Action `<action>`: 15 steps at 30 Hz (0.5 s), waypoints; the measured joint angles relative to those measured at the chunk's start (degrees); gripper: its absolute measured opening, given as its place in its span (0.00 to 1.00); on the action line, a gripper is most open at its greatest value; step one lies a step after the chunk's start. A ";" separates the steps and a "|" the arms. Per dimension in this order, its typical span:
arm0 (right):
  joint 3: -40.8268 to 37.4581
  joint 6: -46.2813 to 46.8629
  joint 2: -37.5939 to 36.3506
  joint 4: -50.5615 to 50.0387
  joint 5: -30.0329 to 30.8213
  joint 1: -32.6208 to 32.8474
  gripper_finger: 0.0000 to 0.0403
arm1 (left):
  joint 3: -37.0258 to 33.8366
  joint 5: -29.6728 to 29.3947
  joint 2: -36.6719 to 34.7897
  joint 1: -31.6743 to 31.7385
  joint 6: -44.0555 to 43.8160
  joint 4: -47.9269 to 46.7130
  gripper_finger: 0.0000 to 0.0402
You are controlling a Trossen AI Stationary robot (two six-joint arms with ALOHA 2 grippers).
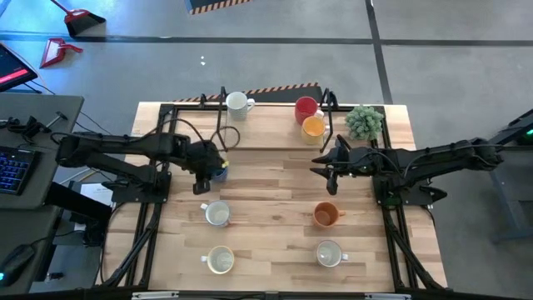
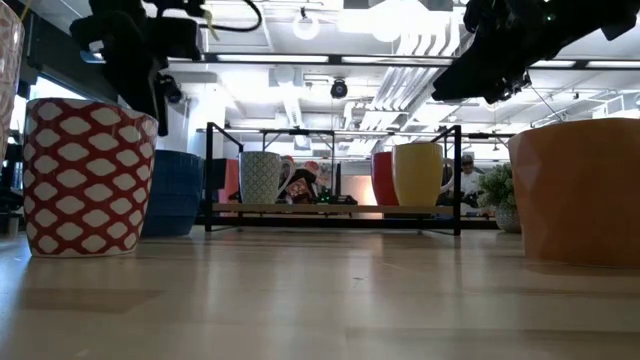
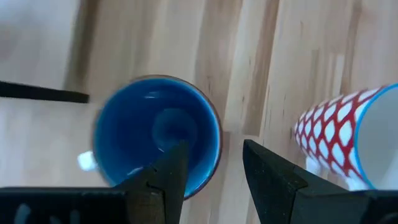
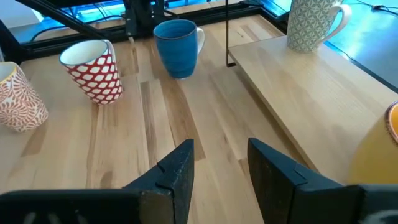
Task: Place coffee mugs
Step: Put the blue mug on the shelf
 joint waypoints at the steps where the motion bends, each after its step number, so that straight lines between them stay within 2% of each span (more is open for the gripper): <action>1: 0.00 0.02 0.00 -0.02 0.02 0.00 0.32 | 0.00 0.00 1.04 -0.40 0.25 0.02 0.35; 15: 0.02 2.46 0.00 0.03 -0.09 0.00 0.32 | 0.03 -4.68 12.07 -0.66 5.68 2.26 0.35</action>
